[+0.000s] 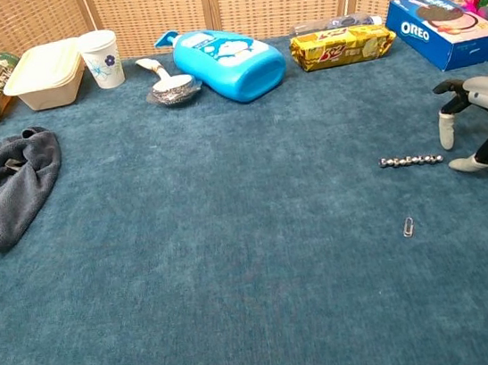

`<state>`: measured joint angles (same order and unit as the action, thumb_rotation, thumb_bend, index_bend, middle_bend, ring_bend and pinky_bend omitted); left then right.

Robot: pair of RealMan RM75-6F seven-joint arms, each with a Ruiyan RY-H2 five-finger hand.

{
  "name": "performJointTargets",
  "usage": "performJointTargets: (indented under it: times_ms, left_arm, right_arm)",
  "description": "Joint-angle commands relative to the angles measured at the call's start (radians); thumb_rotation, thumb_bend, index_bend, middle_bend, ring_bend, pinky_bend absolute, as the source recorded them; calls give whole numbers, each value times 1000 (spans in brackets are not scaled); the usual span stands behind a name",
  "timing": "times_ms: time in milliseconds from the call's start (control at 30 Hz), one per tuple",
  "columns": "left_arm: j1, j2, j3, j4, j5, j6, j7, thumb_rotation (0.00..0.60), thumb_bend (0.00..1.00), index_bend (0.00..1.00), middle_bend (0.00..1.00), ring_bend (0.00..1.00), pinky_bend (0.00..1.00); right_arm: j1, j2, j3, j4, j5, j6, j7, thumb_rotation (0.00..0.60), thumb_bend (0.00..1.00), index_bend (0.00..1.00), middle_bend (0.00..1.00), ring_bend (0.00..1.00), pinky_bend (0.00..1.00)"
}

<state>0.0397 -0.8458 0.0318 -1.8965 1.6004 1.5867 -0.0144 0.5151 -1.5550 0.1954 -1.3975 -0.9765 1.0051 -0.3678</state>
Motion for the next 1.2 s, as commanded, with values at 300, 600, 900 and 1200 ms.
performJointTargets:
  times_ms: [300,600,900,1200]
  left_arm:
    - [0,0,2,-1,1,-2,2,600,206,0,0,0,0]
    - [1,2,1,-1,0,0,-4,600,206,0,0,0,0]
    - [1,5,2,1,3,1,-12,600,206,0,0,0,0]
    - [2,5,3,2,7,3,-11,600,206,0,0,0,0]
  right_arm:
    - [23,25,5,-44,67,-19,-59,600,313,481,0,0,0]
    - [52,30,4,-77,148,-25,-128,600,320,469,0,0,0]
    - [72,41,0,-121,188,-10,-168,600,367,495,0,0,0]
    - [85,59,-3,-170,211,14,-187,600,369,496,0,0,0]
